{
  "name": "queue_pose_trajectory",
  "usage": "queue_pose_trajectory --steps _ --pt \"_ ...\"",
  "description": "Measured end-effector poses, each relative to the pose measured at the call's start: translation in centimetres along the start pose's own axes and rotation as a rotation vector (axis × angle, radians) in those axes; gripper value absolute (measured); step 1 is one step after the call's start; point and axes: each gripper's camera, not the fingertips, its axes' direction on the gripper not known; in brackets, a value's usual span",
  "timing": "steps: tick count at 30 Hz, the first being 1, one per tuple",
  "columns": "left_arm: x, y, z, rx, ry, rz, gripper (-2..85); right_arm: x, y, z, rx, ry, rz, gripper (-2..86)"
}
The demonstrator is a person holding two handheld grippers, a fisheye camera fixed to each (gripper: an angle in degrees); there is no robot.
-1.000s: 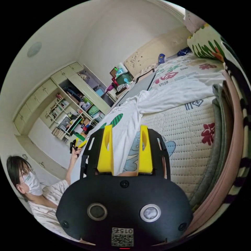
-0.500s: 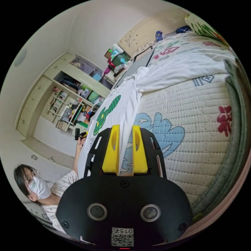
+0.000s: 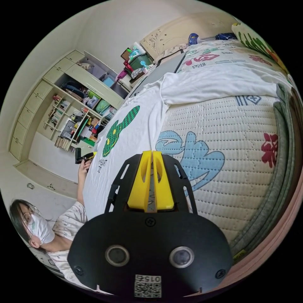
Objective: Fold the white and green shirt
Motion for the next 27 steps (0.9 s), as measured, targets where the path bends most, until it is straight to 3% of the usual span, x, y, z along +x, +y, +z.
queue_pose_trajectory --steps 3,5,8,16,18,23,27 --pt "0.5 1.7 2.6 -0.017 -0.107 0.038 -0.8 -0.7 -0.3 -0.4 0.002 -0.02 0.007 -0.3" --pt "3.7 3.8 4.6 -0.028 -0.398 0.123 -0.7 -1.6 -0.6 -0.6 0.003 -0.01 0.002 -0.3" --pt "7.2 7.1 6.4 0.028 -0.634 0.233 -0.2 -2.4 -1.0 -0.9 0.003 -0.015 0.004 -0.2" --pt "15.7 12.8 13.6 0.309 -0.459 0.651 5.6 -3.4 -2.2 -1.3 0.014 -0.046 0.015 1.5" --pt "17.3 12.8 18.2 0.285 -0.463 0.711 8.8 -3.8 -2.2 -2.2 0.064 -0.033 0.007 3.0" --pt "19.4 13.9 32.1 0.069 -0.3 0.866 11.6 -3.5 -0.4 -7.5 0.438 0.057 0.055 7.2" --pt "16.9 16.3 38.7 -0.057 -0.306 0.908 13.1 -2.3 -1.1 -7.4 0.471 0.168 0.191 12.6"
